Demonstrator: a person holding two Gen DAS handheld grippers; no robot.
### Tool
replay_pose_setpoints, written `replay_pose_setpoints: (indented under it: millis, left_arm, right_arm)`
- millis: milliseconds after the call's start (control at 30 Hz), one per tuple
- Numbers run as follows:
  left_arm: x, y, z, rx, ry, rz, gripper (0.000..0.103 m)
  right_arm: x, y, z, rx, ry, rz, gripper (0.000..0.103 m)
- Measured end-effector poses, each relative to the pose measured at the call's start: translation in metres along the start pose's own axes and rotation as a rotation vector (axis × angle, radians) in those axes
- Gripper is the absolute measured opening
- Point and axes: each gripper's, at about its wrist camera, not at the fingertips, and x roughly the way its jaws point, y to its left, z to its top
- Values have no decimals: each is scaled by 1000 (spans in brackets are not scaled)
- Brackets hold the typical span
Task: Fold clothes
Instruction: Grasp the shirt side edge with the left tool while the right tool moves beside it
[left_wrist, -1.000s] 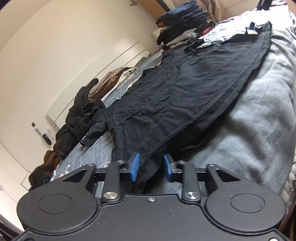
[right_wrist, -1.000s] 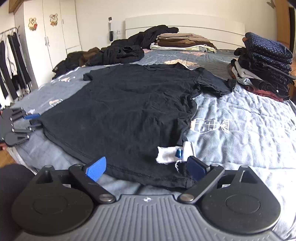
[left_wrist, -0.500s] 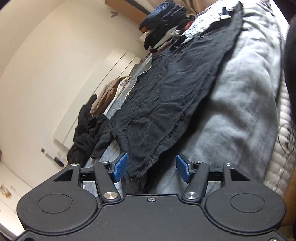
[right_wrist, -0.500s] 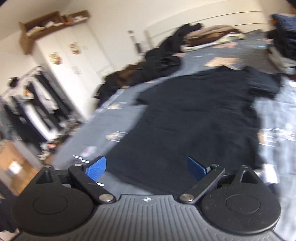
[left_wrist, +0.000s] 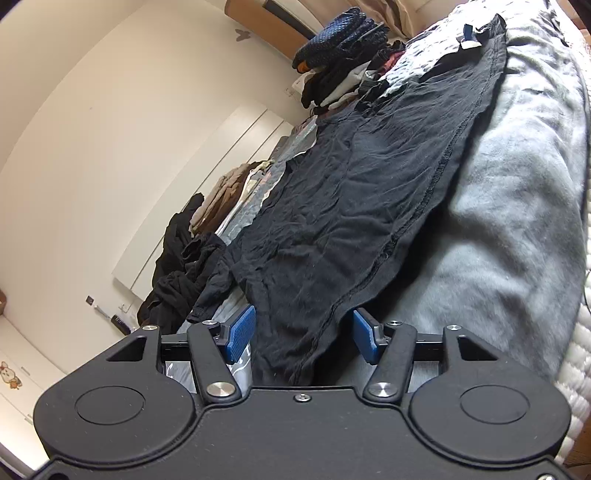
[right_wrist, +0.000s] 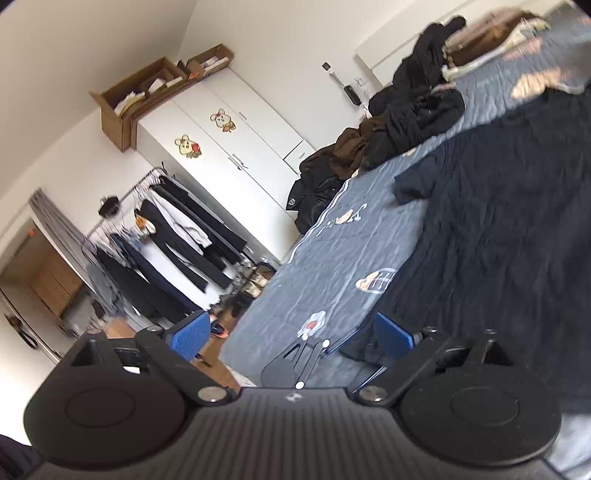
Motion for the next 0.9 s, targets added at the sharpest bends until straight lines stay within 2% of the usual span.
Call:
replay_pose_setpoints:
  millis: [167, 233, 333, 400, 433, 633, 767, 900]
  left_arm:
    - [7, -11, 8, 50, -36, 3, 58]
    - [9, -18, 13, 68, -50, -4, 58]
    - [17, -27, 19, 99, -52, -8, 46]
    - [20, -29, 23, 98, -52, -16, 30]
    - [20, -29, 25, 95, -53, -23, 17]
    - [13, -23, 28, 64, -56, -73, 4]
    - [3, -19, 18, 61, -52, -101, 2]
    - [-7, -2, 7, -36, -3, -113, 6]
  right_arm:
    - [4, -20, -9, 3, -1, -75, 96]
    - [1, -26, -12, 17, -17, -66, 96]
    - [-2, -31, -18, 35, -25, -57, 96]
    - [0, -32, -21, 30, -15, -63, 96]
    - [0, -32, -23, 22, -11, -68, 96]
    - [-3, -33, -28, 11, 5, -63, 96]
    - [-7, -37, -27, 12, 2, -77, 96]
    - [-12, -39, -27, 21, -12, -71, 96]
